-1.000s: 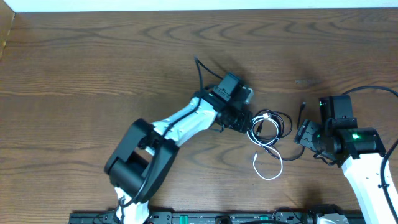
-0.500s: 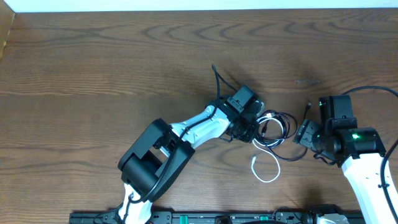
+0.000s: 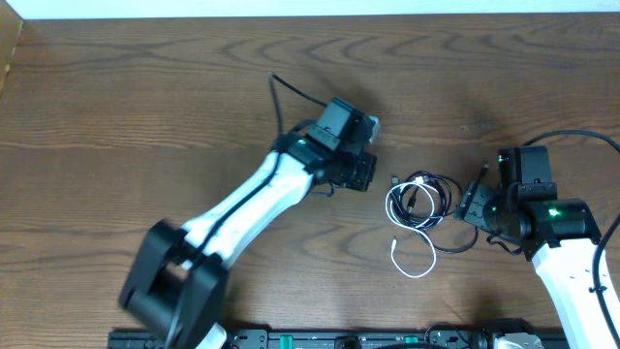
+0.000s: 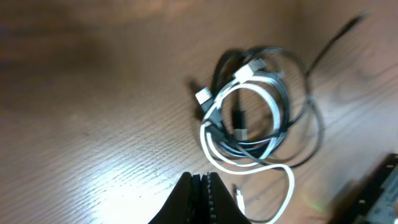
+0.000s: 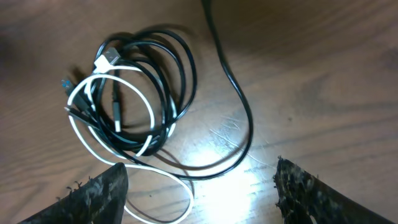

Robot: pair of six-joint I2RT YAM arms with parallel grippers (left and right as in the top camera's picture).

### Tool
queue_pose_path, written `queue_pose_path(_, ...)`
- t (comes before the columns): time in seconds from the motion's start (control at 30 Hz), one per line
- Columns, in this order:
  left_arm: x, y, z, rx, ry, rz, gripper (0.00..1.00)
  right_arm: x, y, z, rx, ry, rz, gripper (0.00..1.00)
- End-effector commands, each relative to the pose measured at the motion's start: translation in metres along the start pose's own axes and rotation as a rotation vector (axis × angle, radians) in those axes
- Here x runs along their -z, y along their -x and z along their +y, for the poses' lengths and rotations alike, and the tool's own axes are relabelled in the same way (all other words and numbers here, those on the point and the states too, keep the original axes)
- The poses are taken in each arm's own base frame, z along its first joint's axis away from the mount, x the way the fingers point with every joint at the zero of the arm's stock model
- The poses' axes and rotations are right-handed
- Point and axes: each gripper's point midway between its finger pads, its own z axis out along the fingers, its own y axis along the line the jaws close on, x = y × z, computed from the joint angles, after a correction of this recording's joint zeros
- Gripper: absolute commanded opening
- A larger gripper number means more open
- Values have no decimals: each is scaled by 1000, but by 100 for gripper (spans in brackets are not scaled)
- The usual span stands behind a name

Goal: Untangle cables

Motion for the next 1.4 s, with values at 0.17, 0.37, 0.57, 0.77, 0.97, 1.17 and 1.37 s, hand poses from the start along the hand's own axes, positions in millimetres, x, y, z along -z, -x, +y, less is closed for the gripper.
queue_pose_path(0.17,41,16,20,18,59,-83,13,-20,8,11,113,56,-40,73)
queue_pose_path(0.37,39,-4,29,52,88,-5,31,-56,-1,14,185,57,-6,66)
queue_pose_path(0.57,39,-9,32,61,104,16,31,-90,-11,26,163,96,53,57)
queue_pose_path(0.77,39,-11,32,64,106,24,31,-120,-17,29,166,79,98,42)
queue_pose_path(0.97,39,-13,32,66,107,30,31,-135,-32,33,160,107,179,7)
queue_pose_path(1.17,39,-13,32,67,107,30,31,-120,-33,62,206,275,196,1)
queue_pose_path(1.37,39,-13,32,67,107,30,31,-60,-20,125,410,646,127,1)
